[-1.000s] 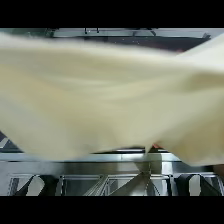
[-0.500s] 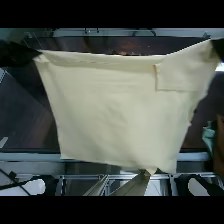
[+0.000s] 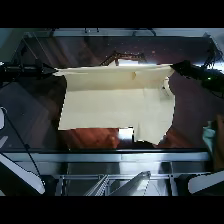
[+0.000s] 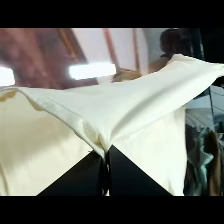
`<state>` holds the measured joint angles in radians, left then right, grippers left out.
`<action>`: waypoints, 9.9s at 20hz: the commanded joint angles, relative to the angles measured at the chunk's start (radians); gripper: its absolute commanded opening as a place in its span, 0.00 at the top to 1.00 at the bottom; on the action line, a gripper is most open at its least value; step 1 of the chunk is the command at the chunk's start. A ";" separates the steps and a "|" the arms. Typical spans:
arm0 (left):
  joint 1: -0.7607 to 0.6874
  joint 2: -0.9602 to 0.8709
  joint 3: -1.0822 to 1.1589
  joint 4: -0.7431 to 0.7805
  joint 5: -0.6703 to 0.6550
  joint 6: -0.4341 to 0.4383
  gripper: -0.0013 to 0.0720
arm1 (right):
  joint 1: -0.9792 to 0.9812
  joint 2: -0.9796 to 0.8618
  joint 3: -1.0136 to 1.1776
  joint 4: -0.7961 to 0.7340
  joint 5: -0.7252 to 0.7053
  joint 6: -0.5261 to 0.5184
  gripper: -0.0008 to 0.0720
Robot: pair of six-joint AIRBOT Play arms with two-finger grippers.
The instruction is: Fold the shirts.
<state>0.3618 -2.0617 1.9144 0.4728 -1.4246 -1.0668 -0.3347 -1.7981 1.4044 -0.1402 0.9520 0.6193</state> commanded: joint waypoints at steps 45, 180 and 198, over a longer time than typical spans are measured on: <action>0.079 0.409 -1.029 0.426 0.054 -0.048 0.55 | -0.002 0.327 -0.871 -0.416 0.153 0.285 0.41; -0.357 0.473 -0.125 0.125 0.013 -0.131 0.96 | 0.293 0.144 0.058 -0.229 0.278 0.669 0.95; -0.208 1.002 -0.816 0.125 0.029 -0.030 0.96 | 0.916 0.006 0.253 -0.240 -0.308 0.474 0.32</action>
<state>0.1261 -1.1133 1.1591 0.6006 -1.3941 -1.1015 0.6472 -1.8614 1.6455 -0.3164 0.4438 1.1778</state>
